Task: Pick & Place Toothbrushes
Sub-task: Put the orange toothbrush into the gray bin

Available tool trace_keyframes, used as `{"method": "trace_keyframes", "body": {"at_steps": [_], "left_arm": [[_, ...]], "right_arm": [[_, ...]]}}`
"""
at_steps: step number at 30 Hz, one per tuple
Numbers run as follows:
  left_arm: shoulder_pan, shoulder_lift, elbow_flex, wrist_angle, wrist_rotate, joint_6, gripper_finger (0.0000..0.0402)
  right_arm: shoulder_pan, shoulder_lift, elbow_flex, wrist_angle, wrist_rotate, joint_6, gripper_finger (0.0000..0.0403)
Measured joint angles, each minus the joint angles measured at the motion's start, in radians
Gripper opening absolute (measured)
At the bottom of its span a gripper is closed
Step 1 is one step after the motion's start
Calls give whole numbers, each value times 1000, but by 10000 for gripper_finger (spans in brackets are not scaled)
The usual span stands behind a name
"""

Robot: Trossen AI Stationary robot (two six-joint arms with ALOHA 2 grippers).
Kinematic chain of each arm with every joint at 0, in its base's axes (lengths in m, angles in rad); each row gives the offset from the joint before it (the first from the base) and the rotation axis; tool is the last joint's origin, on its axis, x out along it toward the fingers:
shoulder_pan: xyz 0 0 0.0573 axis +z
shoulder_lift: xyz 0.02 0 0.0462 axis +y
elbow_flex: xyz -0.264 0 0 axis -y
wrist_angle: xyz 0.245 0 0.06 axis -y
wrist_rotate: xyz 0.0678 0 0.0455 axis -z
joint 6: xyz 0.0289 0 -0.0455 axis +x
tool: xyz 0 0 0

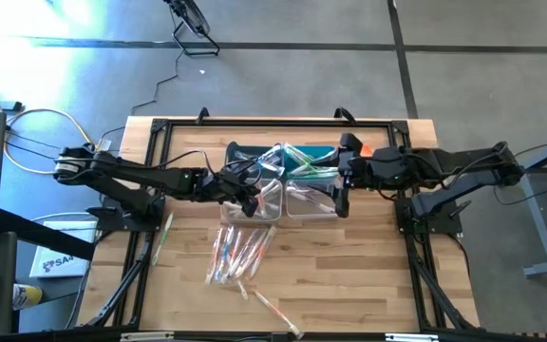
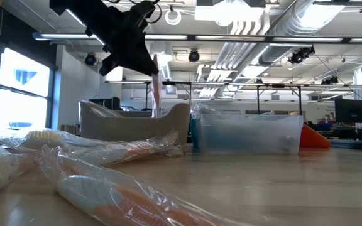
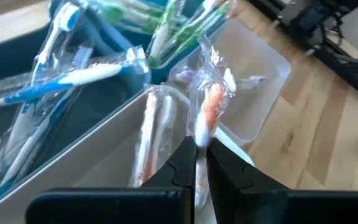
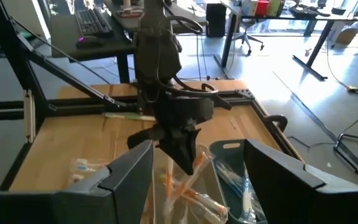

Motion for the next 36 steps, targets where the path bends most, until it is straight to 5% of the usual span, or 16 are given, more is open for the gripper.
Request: {"method": "trace_keyframes", "body": {"at_steps": [13,25,36], "left_arm": [[19,50,1,-2,2,-70,28],[18,52,0,-240,-35,-192,144],[19,51,0,-256,-27,-69,203]], "right_arm": [[0,3,0,-14,0,1,243],[0,3,0,-14,0,0,243],[0,3,0,-14,22,0,243]]}}
